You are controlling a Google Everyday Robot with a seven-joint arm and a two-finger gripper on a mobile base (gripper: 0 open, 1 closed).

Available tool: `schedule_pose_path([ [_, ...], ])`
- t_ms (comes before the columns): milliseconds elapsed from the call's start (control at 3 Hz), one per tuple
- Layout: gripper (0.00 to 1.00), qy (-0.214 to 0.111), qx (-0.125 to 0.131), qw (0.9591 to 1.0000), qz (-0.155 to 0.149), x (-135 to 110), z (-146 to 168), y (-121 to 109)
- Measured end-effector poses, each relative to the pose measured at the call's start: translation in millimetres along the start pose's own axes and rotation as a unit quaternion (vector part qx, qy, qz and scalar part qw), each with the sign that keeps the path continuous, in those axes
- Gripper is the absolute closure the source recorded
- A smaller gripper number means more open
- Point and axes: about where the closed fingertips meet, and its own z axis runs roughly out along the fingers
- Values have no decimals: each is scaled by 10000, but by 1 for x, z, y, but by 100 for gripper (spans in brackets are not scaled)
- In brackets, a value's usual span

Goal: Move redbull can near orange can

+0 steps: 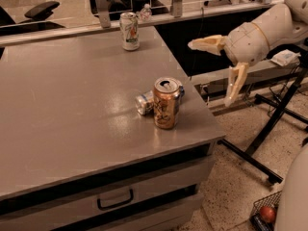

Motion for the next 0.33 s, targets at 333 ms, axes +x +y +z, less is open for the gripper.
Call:
schedule_pose_path([
  [333, 0, 25, 126, 9999, 3, 2, 2, -8],
])
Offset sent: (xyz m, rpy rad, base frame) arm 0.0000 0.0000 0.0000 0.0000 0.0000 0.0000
